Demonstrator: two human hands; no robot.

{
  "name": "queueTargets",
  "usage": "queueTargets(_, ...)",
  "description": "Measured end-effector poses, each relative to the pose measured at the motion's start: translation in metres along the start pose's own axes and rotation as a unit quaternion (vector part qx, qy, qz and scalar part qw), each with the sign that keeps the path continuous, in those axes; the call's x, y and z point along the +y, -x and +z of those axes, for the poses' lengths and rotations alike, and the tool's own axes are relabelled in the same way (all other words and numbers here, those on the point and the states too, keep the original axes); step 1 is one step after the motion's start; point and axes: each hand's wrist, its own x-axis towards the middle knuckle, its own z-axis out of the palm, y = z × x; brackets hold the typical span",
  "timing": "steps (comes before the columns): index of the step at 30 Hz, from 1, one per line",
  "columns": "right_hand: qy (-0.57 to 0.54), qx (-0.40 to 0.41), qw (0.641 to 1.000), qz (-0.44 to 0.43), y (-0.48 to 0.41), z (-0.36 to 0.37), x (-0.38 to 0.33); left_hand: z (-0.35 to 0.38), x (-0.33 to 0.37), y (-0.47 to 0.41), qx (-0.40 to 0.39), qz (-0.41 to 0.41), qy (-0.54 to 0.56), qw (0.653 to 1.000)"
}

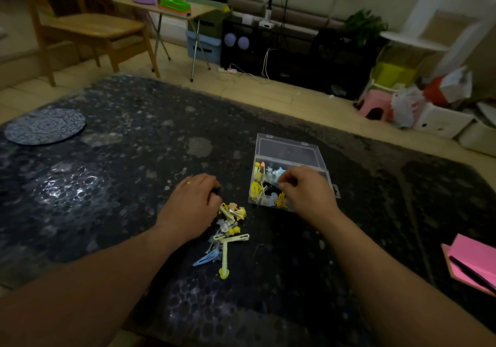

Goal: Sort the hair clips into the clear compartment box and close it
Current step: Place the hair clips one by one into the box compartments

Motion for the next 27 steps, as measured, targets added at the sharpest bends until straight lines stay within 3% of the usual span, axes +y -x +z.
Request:
queueTargets(6,-0.006,-0.041,0.999,0.004,0.004,0.008,-0.004,0.000,-0.001,0.000,-0.006,-0.003,0.000,1.000)
queueTargets(11,-0.100,0.095,0.990,0.007,0.035,0.002,-0.010,0.000,-0.001,0.000,-0.015,-0.005,0.001,1.000)
queueTargets(13,-0.134,0.112,0.985,-0.002,0.053,0.005,-0.014,-0.002,0.000,0.001,-0.021,-0.007,-0.001,1.000)
queueTargets(18,-0.162,-0.011,0.986,-0.034,0.096,0.043,-0.020,-0.003,0.002,0.000,-0.025,-0.013,0.001,1.000)
queueTargets(24,-0.137,-0.024,0.988,-0.062,0.104,0.055,-0.023,-0.002,0.002,-0.001,-0.025,-0.012,-0.004,1.000)
queueTargets(27,-0.075,-0.039,0.991,-0.104,0.106,0.056,-0.023,-0.001,0.001,-0.001,-0.023,-0.010,0.002,1.000)
